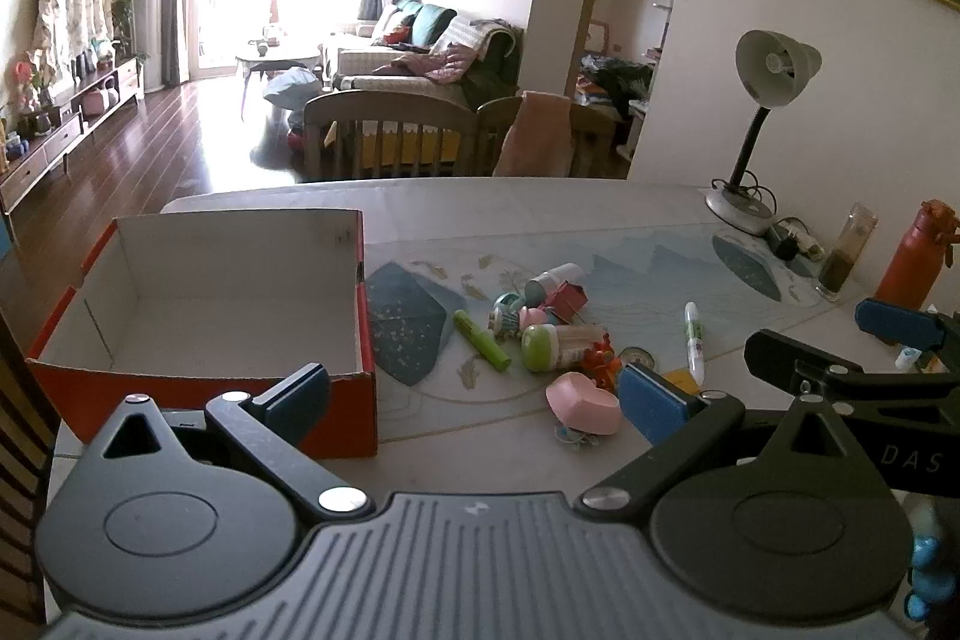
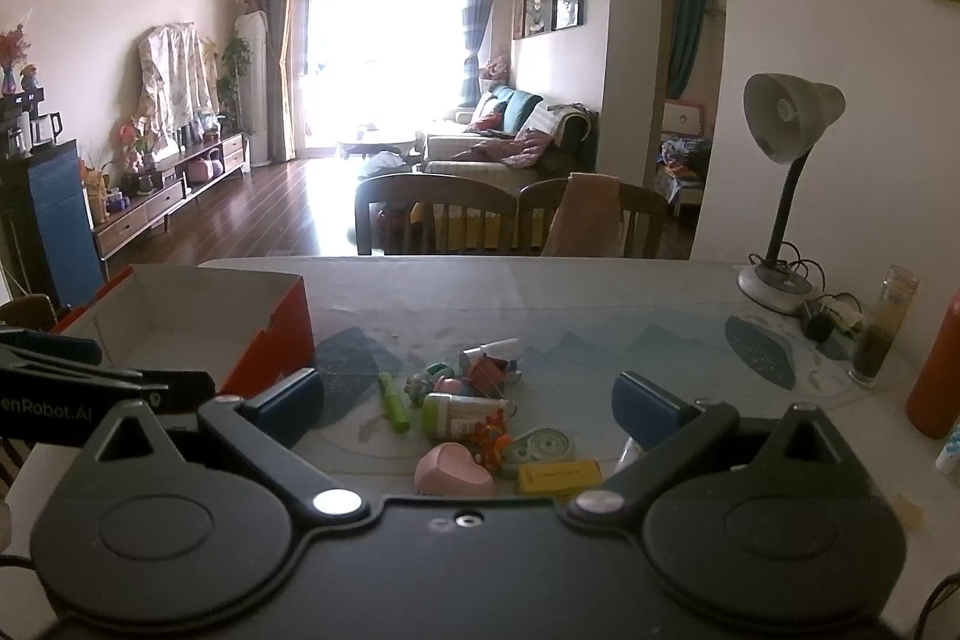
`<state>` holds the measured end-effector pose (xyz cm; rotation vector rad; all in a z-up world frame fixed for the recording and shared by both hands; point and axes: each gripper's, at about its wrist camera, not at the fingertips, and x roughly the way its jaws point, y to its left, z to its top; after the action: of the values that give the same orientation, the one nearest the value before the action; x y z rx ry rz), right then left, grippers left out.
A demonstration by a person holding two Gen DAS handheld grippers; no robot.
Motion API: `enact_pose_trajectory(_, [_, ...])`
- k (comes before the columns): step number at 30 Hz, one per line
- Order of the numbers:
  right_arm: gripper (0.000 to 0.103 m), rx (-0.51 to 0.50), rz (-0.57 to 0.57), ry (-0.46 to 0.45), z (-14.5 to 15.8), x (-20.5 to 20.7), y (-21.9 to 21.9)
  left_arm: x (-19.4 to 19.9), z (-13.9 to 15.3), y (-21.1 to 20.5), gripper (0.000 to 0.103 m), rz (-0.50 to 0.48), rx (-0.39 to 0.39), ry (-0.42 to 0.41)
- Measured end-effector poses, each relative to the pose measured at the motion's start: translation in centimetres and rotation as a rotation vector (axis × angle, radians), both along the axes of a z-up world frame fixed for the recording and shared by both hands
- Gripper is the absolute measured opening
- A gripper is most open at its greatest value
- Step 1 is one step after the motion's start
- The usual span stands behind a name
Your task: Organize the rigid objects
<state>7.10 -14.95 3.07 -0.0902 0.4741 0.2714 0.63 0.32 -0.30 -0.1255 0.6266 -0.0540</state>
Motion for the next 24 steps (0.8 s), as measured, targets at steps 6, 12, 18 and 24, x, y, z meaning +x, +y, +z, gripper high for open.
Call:
enact_pose_trajectory(6, [0.102,0.004,-0.015,-0.003,-0.1,0.2,0.1,0.2,-0.2,-0.1,0.103,-0.006,-0.001,0.001])
enact_pose_trajectory(12, [0.102,0.008,-0.015,-0.003,-0.3,0.3,0.1,0.4,-0.4,-0.2,0.103,-0.004,-0.002,0.000])
enact_pose_trajectory(18, [0.102,0.017,0.004,-0.004,-0.7,1.3,-0.9,1.8,-0.9,-1.0,0.103,-0.008,-0.025,0.036])
enact_pose_trajectory(24, [0.102,0.024,-0.001,0.020,-1.4,3.7,-2.7,3.9,-1.7,-2.5,0.103,-0.005,-0.028,0.078])
